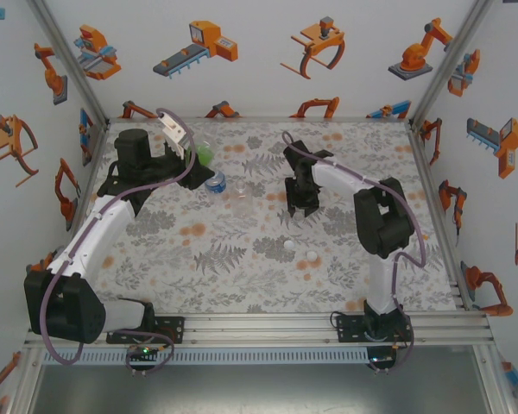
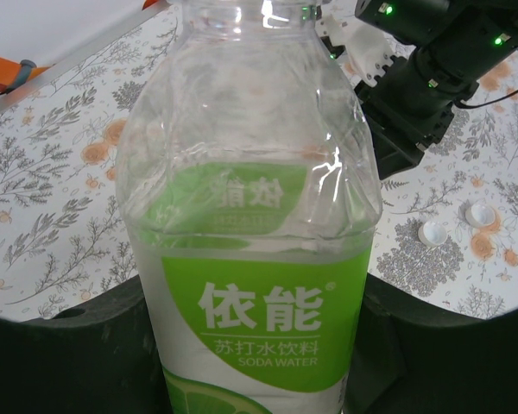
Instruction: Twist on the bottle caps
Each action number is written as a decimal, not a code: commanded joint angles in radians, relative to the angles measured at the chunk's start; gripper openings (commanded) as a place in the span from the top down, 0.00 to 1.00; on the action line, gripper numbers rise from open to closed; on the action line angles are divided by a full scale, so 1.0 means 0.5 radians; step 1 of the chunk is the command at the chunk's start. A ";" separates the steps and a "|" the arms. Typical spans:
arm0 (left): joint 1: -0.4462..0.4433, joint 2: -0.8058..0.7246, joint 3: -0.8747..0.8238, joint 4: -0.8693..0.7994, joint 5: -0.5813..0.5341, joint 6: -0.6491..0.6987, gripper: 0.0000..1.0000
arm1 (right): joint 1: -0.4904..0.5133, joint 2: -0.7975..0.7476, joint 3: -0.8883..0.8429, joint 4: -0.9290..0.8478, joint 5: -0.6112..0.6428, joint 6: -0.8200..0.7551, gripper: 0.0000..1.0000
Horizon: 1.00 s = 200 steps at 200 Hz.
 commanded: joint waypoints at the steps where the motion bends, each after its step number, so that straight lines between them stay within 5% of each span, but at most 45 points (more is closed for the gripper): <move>1: -0.007 -0.023 0.022 -0.009 0.006 0.015 0.98 | -0.010 -0.054 0.038 -0.033 -0.027 -0.004 0.55; 200: -0.005 -0.020 0.031 -0.005 0.005 -0.008 0.97 | -0.010 0.005 -0.005 -0.017 -0.023 0.005 0.58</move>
